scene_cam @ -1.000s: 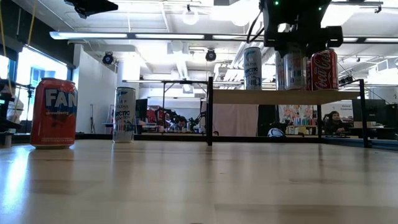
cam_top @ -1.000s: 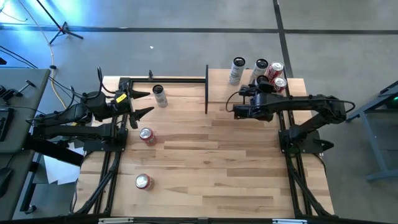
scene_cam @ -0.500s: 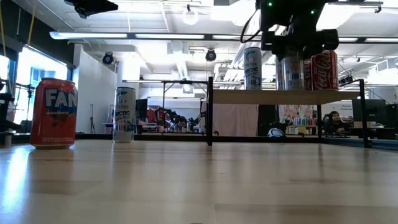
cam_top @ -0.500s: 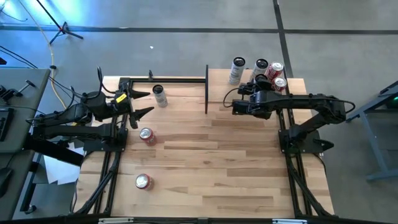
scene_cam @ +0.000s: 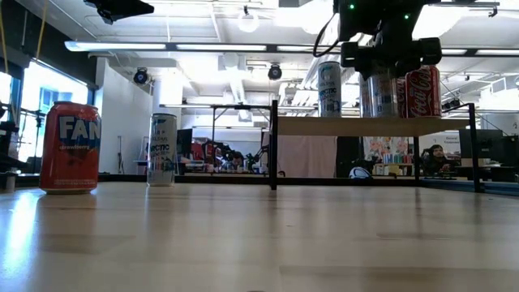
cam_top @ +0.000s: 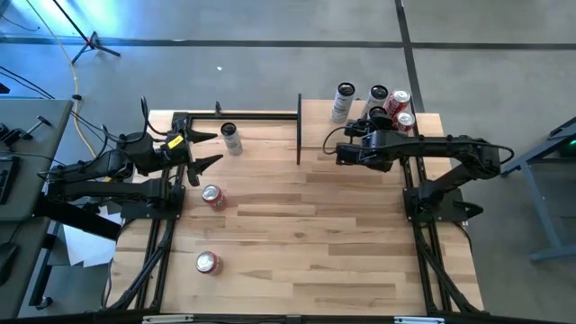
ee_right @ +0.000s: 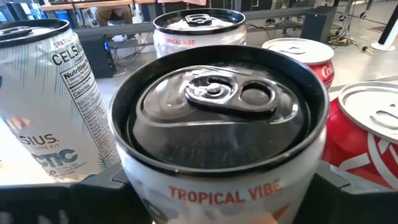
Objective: Place canned beverage on shelf
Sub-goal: Put the white soda can on the shelf aligned with the other white soda can
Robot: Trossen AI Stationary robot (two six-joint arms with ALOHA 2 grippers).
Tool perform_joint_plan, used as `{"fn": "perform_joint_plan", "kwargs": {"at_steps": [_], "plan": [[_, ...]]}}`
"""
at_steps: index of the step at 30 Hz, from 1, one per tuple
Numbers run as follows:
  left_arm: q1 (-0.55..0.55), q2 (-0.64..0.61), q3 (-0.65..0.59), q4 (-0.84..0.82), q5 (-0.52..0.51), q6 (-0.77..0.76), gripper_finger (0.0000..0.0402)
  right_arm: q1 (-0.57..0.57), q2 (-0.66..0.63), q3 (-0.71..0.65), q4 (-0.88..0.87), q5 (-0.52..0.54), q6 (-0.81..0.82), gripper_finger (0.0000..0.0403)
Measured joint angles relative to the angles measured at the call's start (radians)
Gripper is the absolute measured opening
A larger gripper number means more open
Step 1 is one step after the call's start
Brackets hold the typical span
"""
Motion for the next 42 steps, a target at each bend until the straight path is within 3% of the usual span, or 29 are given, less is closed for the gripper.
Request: {"fn": "perform_joint_plan", "kwargs": {"at_steps": [18,29,42], "plan": [[0.0,0.0,0.0,0.0,0.0,0.0,0.028,-0.019,0.0,0.0,0.024,0.004,-0.002,0.0258],[0.0,0.0,0.0,0.0,0.0,0.0,0.028,-0.019,0.0,0.0,0.026,0.012,-0.002,0.0313],[0.0,0.0,0.0,0.0,0.0,0.0,0.028,0.002,0.0,0.0,0.026,-0.005,-0.003,0.0336]]}}
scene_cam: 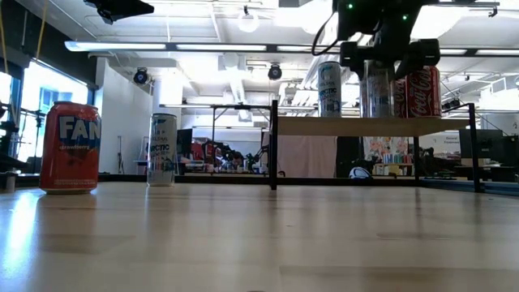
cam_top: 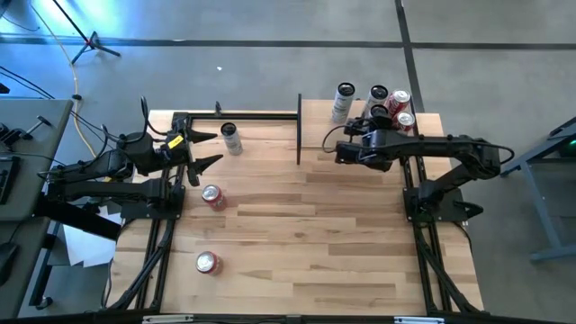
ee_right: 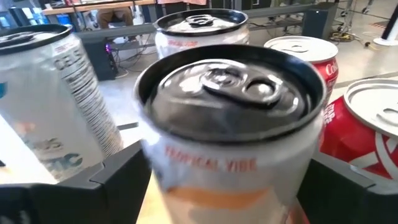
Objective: Place canned beverage on shelf
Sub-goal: Put the white soda can on the shelf aligned with the other white soda can
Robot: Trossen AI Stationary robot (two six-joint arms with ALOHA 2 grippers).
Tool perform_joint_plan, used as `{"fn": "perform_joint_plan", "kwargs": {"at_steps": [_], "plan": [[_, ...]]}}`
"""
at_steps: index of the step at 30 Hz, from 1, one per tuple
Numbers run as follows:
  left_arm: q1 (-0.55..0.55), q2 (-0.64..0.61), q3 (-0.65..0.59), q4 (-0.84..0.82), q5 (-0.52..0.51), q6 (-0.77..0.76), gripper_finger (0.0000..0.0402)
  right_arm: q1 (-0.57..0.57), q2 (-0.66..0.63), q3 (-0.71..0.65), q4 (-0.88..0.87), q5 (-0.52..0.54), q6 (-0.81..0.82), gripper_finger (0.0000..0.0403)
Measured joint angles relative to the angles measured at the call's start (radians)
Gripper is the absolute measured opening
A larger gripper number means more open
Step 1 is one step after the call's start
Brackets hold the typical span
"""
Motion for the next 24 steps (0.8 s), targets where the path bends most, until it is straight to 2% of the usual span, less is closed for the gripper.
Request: {"fn": "perform_joint_plan", "kwargs": {"at_steps": [24], "plan": [[0.0,0.0,0.0,0.0,0.0,0.0,0.028,0.072,0.0,0.0,-0.06,-0.117,0.004,0.0338]]}}
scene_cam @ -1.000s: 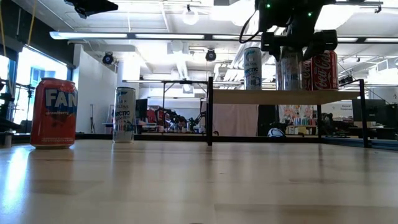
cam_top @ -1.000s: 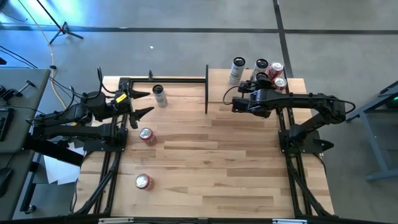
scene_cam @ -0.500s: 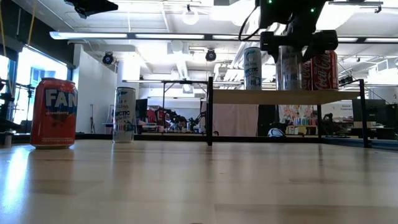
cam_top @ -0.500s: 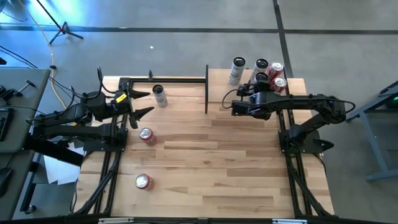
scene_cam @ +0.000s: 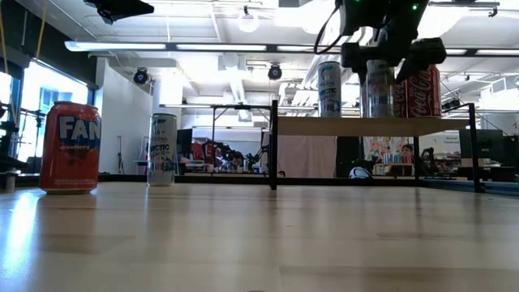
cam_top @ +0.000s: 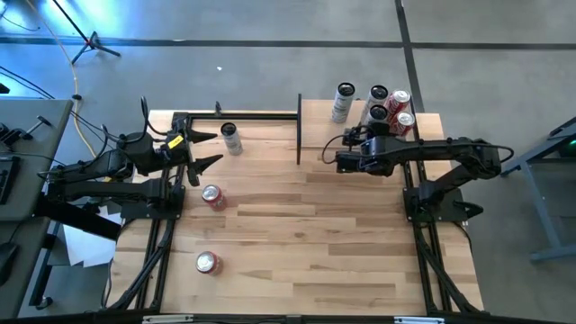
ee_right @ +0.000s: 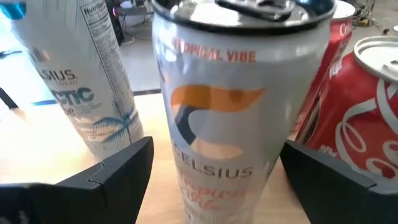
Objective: Place canned beverage on shelf
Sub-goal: Put the white soda can on the shelf aligned with the other white soda can
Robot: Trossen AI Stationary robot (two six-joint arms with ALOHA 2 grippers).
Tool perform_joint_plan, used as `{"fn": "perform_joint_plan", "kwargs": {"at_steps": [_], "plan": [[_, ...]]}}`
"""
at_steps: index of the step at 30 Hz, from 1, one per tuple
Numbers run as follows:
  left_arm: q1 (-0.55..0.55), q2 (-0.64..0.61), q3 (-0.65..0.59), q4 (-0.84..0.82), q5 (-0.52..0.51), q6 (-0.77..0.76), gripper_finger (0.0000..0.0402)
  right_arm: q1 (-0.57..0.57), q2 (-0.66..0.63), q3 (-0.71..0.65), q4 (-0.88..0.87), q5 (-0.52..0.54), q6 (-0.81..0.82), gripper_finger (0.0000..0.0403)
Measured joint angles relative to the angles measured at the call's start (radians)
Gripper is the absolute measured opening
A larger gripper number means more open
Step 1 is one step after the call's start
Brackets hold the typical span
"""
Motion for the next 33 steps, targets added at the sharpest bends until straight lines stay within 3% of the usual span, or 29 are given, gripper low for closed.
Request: {"fn": "perform_joint_plan", "kwargs": {"at_steps": [9,20,24,28,33], "plan": [[0.0,0.0,0.0,0.0,0.0,0.0,0.028,0.028,0.0,0.0,-0.018,-0.024,0.009,0.0338],[0.0,0.0,0.0,0.0,0.0,0.0,0.028,0.096,0.0,0.02,-0.135,-0.126,0.124,0.0338],[0.0,0.0,0.0,0.0,0.0,0.0,0.028,0.136,0.0,0.051,-0.141,-0.229,0.125,0.0338],[0.0,0.0,0.0,0.0,0.0,0.0,0.028,0.189,0.0,0.105,-0.123,-0.412,0.124,0.0338],[0.0,0.0,0.0,0.0,0.0,0.0,0.028,0.246,0.001,0.145,0.019,-0.602,0.114,0.0338]]}}
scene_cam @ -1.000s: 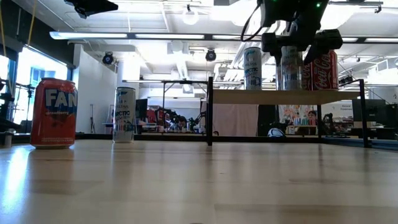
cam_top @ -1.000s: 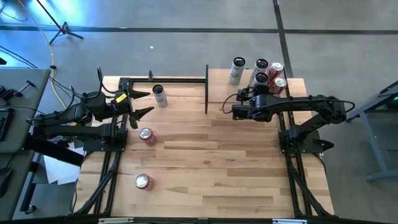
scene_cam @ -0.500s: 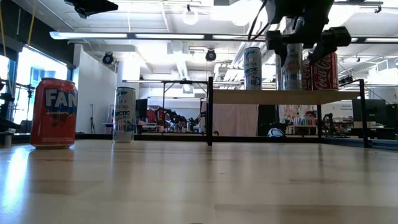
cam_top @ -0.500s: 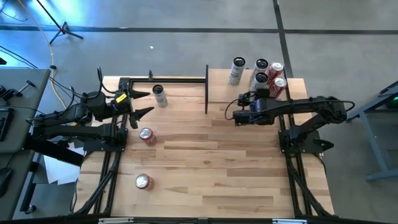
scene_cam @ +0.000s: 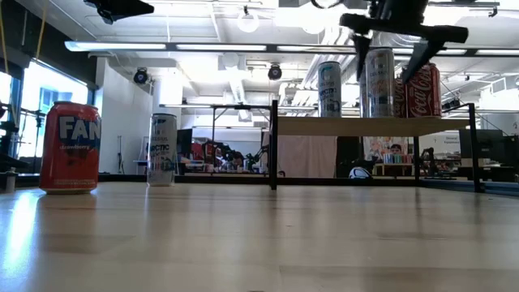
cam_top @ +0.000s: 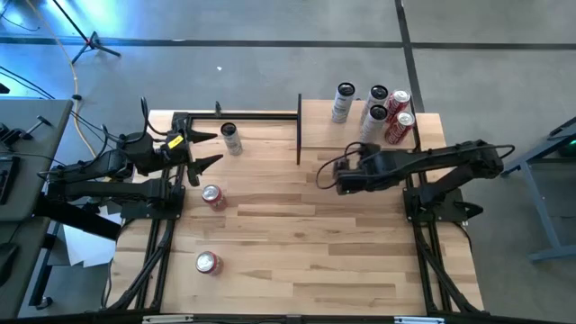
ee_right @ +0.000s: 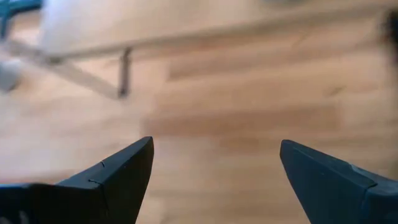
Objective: Place canned beverage on shelf
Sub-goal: Put the white soda can on the shelf aligned with the other white soda can
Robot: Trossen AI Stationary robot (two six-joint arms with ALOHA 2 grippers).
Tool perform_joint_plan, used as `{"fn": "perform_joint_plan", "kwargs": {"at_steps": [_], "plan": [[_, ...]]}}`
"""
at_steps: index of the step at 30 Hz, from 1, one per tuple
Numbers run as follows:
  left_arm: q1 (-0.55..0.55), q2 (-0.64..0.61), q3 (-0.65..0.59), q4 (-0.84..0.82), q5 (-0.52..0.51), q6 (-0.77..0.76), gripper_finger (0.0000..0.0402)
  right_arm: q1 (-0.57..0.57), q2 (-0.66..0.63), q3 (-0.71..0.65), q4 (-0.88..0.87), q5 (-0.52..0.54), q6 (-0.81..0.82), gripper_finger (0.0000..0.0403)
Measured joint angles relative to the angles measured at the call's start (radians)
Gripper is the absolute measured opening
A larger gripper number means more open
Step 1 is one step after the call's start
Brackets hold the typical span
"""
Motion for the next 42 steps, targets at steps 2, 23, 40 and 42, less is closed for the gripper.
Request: {"fn": "perform_joint_plan", "kwargs": {"at_steps": [2,23,40,42], "plan": [[0.0,0.0,0.0,0.0,0.0,0.0,0.028,0.018,0.016,0.0,0.079,-0.024,-0.015,0.0338],[0.0,0.0,0.0,0.0,0.0,0.0,0.028,0.126,0.598,0.433,0.309,0.169,-0.14,0.0337],[0.0,0.0,0.0,0.0,0.0,0.0,0.028,0.381,0.64,0.472,-0.145,0.585,0.153,0.0337],[0.0,0.0,0.0,0.0,0.0,0.0,0.028,0.418,0.64,0.472,-0.205,0.576,0.215,0.0337]]}}
